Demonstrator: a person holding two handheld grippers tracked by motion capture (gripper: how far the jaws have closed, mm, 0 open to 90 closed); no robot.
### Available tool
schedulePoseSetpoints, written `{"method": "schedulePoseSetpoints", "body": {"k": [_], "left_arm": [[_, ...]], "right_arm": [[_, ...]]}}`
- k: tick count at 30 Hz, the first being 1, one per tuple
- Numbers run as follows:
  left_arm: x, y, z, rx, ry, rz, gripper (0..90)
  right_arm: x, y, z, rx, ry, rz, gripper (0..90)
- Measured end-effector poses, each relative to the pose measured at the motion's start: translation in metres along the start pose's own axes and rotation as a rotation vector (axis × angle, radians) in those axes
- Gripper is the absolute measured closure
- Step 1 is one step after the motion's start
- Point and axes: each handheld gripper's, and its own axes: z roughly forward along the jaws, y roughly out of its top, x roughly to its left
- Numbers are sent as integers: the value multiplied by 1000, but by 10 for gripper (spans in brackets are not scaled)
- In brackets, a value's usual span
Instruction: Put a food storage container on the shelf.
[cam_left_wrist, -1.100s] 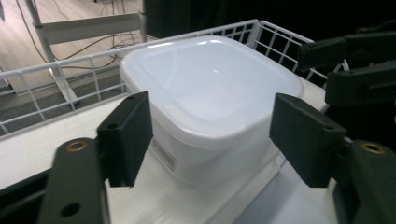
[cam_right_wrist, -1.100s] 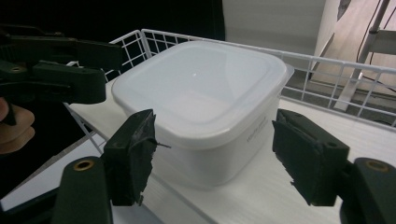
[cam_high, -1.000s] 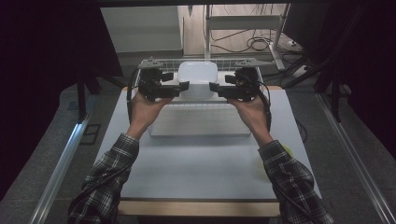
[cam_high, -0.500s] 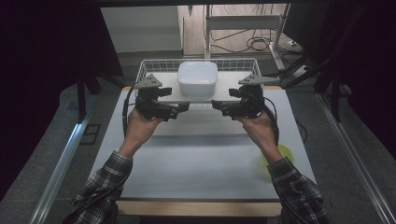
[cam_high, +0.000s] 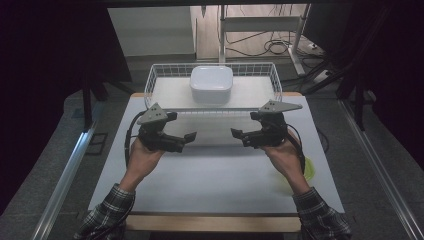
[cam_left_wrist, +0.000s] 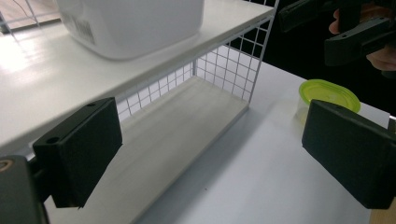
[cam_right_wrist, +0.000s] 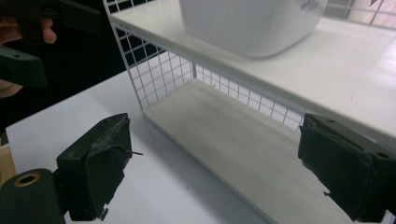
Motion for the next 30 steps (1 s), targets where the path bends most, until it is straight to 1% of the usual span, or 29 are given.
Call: {"method": "schedulePoseSetpoints", "body": {"k": [2,7,10,14,17,21,24,26,30], "left_arm": [[-2,-7,-2,-1,2,3,56],[-7,-23,-3,23,17,23,60],[-10,-31,-3,33,15,25,60],[-13,-42,-2,36,8,27,59],[-14,-52,-1,38,0,17,59],[-15,-65,0,47,5,1,59],[-16,-73,-1,47,12,-12,59],[-17,-78,-2,47,20,-14,59],[-19,-89,-3,45,41,-15,58]], "right_arm": [[1,-6,-2,4,-4,-16,101],[2,-23,-4,11,2,-36,97],[2,-34,-6,12,2,-26,89],[1,-47,-9,19,8,6,70],[0,-56,-12,12,0,24,70],[1,-64,-16,16,-47,-7,70],[3,-71,-18,24,-66,-21,70],[5,-75,-20,29,-72,-21,70],[7,-86,-24,37,-64,-12,71]]}}
